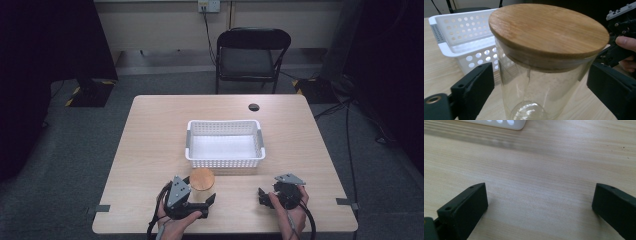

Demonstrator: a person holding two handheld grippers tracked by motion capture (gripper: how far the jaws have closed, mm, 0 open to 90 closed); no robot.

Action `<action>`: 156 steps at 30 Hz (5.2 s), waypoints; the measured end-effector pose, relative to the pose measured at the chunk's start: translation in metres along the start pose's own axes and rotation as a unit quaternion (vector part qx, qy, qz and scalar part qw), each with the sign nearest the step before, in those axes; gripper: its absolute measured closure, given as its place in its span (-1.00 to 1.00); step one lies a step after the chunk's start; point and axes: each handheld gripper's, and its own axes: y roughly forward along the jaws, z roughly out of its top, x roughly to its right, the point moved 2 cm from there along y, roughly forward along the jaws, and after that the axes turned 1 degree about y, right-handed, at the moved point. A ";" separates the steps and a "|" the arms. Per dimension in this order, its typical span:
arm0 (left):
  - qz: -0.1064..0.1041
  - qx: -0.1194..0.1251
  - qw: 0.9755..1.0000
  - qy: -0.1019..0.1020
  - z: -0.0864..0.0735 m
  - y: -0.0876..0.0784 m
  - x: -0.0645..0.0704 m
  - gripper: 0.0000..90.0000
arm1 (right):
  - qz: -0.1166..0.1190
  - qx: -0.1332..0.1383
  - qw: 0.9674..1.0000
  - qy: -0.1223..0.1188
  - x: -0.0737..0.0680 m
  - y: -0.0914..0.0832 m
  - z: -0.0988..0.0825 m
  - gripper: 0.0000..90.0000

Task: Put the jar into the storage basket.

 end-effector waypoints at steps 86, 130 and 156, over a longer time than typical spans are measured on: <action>0.024 -0.017 0.999 0.020 0.061 0.012 -0.027 -0.44 | 0.000 0.000 1.000 0.000 0.000 0.000 0.000 -1.00; 0.061 -0.029 0.998 0.016 0.120 0.087 -0.073 -0.44 | 0.000 0.000 1.000 0.000 0.000 0.000 0.000 -1.00; 0.075 -0.070 0.995 0.001 0.086 0.134 -0.079 -0.44 | 0.000 0.000 1.000 0.000 0.000 0.000 0.000 -1.00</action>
